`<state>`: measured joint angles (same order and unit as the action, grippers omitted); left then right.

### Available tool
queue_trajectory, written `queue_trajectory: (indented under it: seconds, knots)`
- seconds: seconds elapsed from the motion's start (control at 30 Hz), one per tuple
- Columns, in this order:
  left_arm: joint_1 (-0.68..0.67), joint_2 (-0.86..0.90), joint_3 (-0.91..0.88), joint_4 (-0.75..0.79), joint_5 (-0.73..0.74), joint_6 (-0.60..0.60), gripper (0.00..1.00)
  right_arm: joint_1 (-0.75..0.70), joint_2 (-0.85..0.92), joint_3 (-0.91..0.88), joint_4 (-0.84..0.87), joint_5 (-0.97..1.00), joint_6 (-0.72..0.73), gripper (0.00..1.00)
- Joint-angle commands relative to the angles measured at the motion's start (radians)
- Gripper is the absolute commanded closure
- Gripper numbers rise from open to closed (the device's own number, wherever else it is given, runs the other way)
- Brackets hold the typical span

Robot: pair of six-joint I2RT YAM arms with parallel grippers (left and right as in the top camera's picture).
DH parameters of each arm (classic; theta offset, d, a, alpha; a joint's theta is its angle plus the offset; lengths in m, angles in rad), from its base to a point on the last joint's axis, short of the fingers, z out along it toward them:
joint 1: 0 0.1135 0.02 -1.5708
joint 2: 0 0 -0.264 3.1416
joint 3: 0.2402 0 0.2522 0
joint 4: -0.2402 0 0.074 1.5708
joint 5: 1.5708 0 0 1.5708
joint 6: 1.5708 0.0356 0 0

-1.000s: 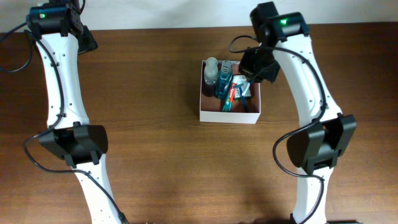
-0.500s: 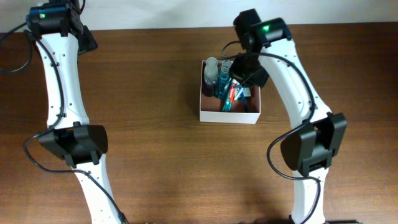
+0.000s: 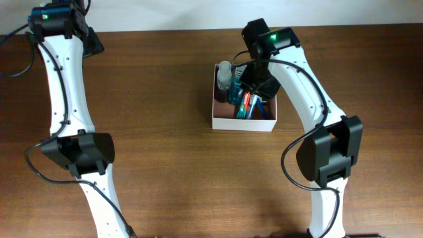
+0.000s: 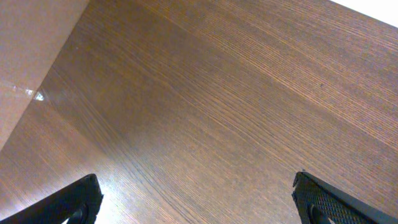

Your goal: Pack container

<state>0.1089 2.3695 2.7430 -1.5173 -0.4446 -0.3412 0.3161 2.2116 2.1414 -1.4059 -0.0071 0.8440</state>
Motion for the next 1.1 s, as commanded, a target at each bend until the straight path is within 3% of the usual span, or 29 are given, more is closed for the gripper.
queue_trajectory:
  seconds: [0.0, 0.3, 0.63, 0.8, 0.9, 1.0, 1.07]
  knots:
    - [0.003, 0.005, -0.007, 0.002, 0.003, -0.010, 0.01, 0.005, 0.007, -0.005, 0.002, 0.020, 0.002, 0.50]
    - [0.003, 0.005, -0.007, 0.002, 0.003, -0.010, 0.01, -0.037, 0.001, 0.052, -0.021, 0.019, -0.027, 0.38]
    - [0.003, 0.005, -0.007, 0.002, 0.003, -0.010, 0.01, -0.212, -0.025, 0.360, -0.262, 0.154, -0.039, 0.36]
    - [0.003, 0.005, -0.007, 0.002, 0.003, -0.010, 0.01, -0.310, -0.059, 0.467, -0.293, 0.124, -0.261, 0.30]
    - [0.003, 0.005, -0.007, 0.002, 0.003, -0.010, 0.01, -0.352, -0.096, 0.472, -0.293, 0.077, -0.363, 0.19]
    - [0.003, 0.005, -0.007, 0.002, 0.003, -0.010, 0.01, -0.386, -0.146, 0.471, -0.293, -0.020, -0.498, 0.01]
    - [0.003, 0.005, -0.007, 0.002, 0.003, -0.010, 0.01, -0.397, -0.182, 0.471, -0.293, -0.064, -0.547, 0.01]
